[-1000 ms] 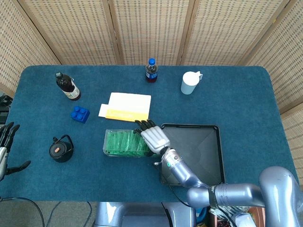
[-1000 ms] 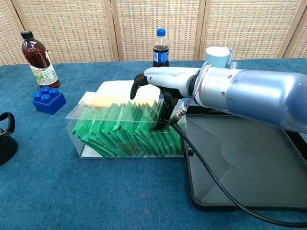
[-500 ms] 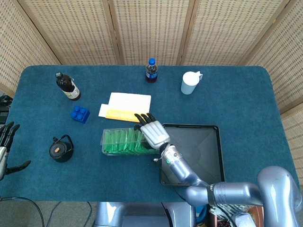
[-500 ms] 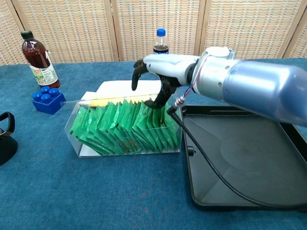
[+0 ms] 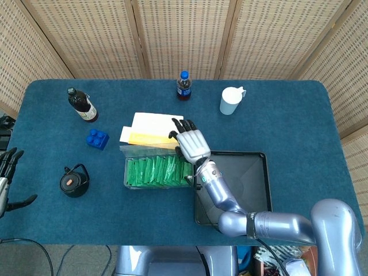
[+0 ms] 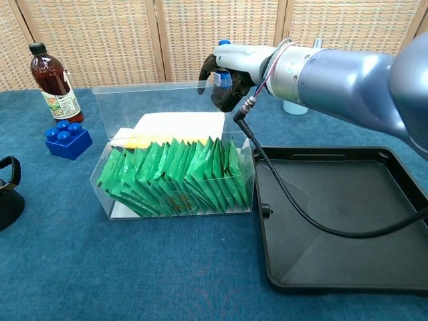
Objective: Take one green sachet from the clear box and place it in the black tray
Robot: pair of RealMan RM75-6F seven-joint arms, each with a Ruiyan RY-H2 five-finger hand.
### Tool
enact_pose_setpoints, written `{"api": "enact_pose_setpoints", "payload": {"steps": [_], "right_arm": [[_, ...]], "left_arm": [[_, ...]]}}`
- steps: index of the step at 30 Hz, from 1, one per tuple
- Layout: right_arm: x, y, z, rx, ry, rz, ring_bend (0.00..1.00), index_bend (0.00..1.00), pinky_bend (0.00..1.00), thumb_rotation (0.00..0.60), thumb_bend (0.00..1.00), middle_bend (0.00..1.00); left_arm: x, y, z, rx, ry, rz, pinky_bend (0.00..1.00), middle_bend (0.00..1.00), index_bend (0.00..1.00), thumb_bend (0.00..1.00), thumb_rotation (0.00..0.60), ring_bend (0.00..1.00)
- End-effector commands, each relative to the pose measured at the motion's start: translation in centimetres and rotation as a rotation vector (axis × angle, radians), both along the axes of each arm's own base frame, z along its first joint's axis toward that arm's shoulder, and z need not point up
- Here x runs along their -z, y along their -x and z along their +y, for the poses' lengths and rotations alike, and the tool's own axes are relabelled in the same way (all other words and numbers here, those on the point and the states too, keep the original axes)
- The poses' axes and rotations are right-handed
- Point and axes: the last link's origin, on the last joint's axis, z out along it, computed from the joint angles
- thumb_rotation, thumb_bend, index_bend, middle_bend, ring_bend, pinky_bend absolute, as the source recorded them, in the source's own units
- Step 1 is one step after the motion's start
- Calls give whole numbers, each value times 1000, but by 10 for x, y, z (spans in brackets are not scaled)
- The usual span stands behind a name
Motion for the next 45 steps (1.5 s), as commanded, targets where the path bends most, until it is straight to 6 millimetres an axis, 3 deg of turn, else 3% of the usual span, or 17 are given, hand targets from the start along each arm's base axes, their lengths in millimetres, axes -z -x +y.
{"api": "enact_pose_setpoints", "payload": {"steps": [1,8,16,18,19,21,22,24,26,30,33,39,45], "right_arm": [[-2,-2,-4,-3,17,20,0,370,0,600,800,5],[2,2,-8,27,-5,35,0,569,0,600,949,10],[4,2,-9,55,-33,22,0,593,0,600,1000,14],[3,2,-9,48,-29,17,0,523,0,600,994,6],[2,1,-9,40,-20,3,0,419,0,600,938,2],[1,2,-9,28,-3,-6,0,196,0,600,670,0],[-1,2,-9,19,11,-8,0,99,0,600,464,0],[-3,1,-9,5,35,-17,0,15,0,600,241,0],[-6,2,-9,-12,59,-29,0,0,0,600,184,0],[-11,1,-4,-71,75,-51,0,0,0,600,176,0],[-12,-3,6,-156,29,-108,0,57,0,600,177,0],[-5,-5,17,-291,-25,-104,0,316,8,600,200,0],[9,-11,25,-339,-64,-71,0,396,8,600,305,13]], "left_arm": [[0,0,1,-1,3,-1,0,0,0,54,600,0],[0,0,1,-3,1,-5,0,0,0,53,600,0],[-1,1,1,-3,2,-8,0,0,0,55,600,0],[-1,1,1,-3,-1,-9,0,0,0,55,600,0],[-2,1,1,-3,-2,-10,0,0,0,54,600,0],[-2,1,1,-3,-1,-10,0,0,0,54,600,0],[-1,1,1,-3,1,-9,0,0,0,54,600,0],[-1,1,1,-2,5,-8,0,0,0,54,600,0],[0,1,1,-1,6,-8,0,0,0,54,600,0],[-1,0,1,0,0,-5,0,0,0,54,600,0],[0,0,1,1,-1,-4,0,0,0,54,600,0],[1,-1,1,4,5,-4,0,0,0,54,600,0],[3,-1,2,2,15,-4,0,0,0,54,600,0]]}}
